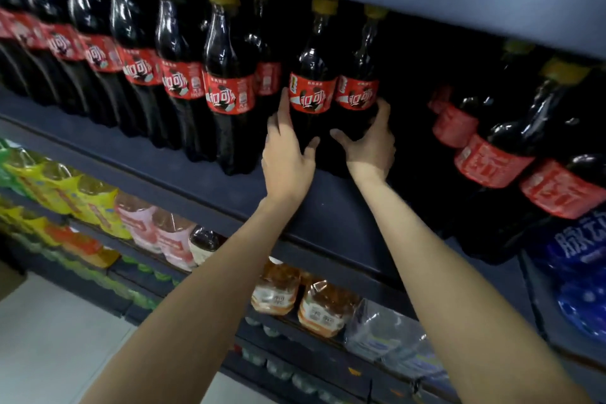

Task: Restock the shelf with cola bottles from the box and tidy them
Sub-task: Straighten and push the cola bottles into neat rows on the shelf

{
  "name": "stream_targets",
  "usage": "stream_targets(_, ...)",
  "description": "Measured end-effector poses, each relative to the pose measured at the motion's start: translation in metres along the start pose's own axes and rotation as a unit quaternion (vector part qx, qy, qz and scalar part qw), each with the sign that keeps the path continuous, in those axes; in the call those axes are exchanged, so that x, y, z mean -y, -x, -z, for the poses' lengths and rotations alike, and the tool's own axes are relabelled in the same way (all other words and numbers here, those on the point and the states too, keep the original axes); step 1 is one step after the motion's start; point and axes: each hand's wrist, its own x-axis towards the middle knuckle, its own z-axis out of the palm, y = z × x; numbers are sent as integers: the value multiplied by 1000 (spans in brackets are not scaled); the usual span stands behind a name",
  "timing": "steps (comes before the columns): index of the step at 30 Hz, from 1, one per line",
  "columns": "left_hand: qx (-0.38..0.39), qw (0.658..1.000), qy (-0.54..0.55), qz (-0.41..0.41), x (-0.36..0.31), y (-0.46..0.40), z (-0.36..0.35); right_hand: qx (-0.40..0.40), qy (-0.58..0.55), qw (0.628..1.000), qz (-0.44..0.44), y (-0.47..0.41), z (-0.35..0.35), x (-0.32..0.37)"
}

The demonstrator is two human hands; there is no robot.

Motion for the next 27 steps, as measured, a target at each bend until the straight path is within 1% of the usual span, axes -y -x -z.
stream_targets(5, -10, 997, -74, -18, 11, -13, -10, -9, -6, 1000, 9, -45, -37, 2)
stream_targets(10, -39, 995, -71, -64, 18, -21, -22, -3, 28, 1000, 4, -66, -58, 4)
stream_targets(11, -39, 994, -73, -73, 20, -21, -23, 11, 21, 1000, 10, -69, -59, 2)
stream_targets(13, -29, 991, -90, -95, 24, -20, -25, 55, -33, 998, 29, -72, -57, -6)
stream_targets(16, -11, 979, -151, -135, 30, -15, -29, 111, -103, 987, 60, -71, -49, -17)
stream_targets(19, -10, 970, -200, -139, 33, -18, -33, 97, -102, 986, 86, -75, -50, -21)
stream_targets(23, -37, 957, -256, -135, 36, -26, -38, 69, -104, 987, 100, -75, -57, -17)
stream_targets(27, -46, 946, -288, -141, 36, -34, -42, 76, -113, 984, 114, -78, -57, -20)
